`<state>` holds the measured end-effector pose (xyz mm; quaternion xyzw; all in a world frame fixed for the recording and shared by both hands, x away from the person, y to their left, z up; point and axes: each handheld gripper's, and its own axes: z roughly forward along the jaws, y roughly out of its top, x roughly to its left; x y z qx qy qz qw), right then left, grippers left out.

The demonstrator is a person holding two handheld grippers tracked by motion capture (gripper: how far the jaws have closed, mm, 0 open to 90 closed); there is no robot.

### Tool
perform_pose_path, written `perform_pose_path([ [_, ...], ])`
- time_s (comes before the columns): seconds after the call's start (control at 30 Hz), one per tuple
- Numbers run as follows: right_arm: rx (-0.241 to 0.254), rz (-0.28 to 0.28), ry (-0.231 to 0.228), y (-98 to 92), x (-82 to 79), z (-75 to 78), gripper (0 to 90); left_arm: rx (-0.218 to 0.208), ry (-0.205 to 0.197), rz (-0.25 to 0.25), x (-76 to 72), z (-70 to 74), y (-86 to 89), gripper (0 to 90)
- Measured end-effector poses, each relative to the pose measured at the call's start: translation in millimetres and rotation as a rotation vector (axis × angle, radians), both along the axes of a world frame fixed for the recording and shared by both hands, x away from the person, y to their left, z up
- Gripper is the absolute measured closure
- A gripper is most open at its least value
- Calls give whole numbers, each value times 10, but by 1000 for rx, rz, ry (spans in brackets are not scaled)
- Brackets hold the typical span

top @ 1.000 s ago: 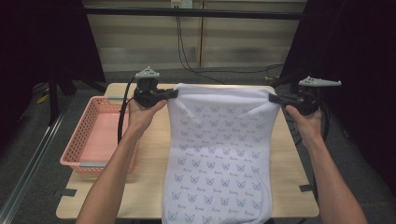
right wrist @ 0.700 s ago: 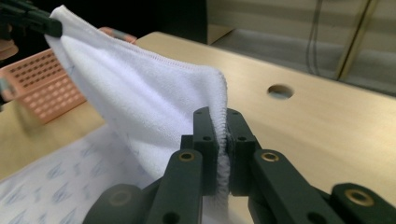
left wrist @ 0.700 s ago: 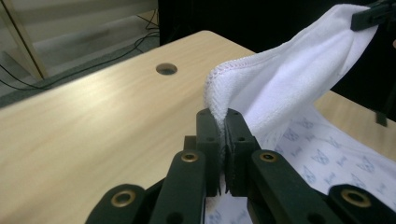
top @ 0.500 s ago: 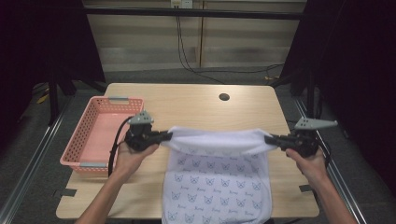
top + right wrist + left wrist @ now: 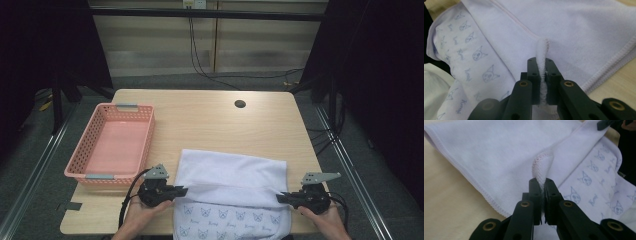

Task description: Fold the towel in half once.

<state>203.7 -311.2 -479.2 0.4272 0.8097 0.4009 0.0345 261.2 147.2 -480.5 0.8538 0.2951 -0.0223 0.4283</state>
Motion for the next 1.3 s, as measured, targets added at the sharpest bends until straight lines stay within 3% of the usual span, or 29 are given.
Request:
perform_pose_path([
  [0.07, -19, -3, 20, 3, 5, -43, 849, 19, -5, -13, -19, -9, -40, 863],
  [0.13, -58, 6, 56, 18, 17, -117, 848, 46, 30, -13, -23, -77, -72, 864],
  [0.17, -61, 7, 67, 25, 21, -135, 848, 101, 17, -14, -37, -115, -93, 864],
  [0.27, -53, -7, 83, 26, 50, -143, 854, 99, 23, -10, -8, -126, -77, 866],
  [0.3, -56, -8, 74, 23, 67, -149, 856, 86, 39, -4, 31, -136, -75, 867],
  [0.37, -69, -19, 59, 30, 115, -149, 857, 97, 30, 21, 113, -132, -76, 867],
  [0.5, -74, -34, 46, 25, 300, -157, 857, 96, 24, 67, 263, -143, -90, 867],
  [0.73, -82, -65, 29, 12, 597, -168, 857, 95, 20, 105, 478, -154, -113, 868],
  [0.93, -87, -78, 16, 10, 704, -174, 856, 91, 17, 133, 629, -163, -140, 867],
  [1.03, -93, -84, 19, -1, 727, -168, 855, 67, 41, 143, 683, -178, -134, 867],
  [1.17, -105, -91, 14, -36, 771, -167, 856, 95, 17, 141, 721, -163, -212, 868],
  [1.3, -112, -119, 8, -88, 850, -169, 855, 59, 36, 150, 815, -192, -237, 868],
])
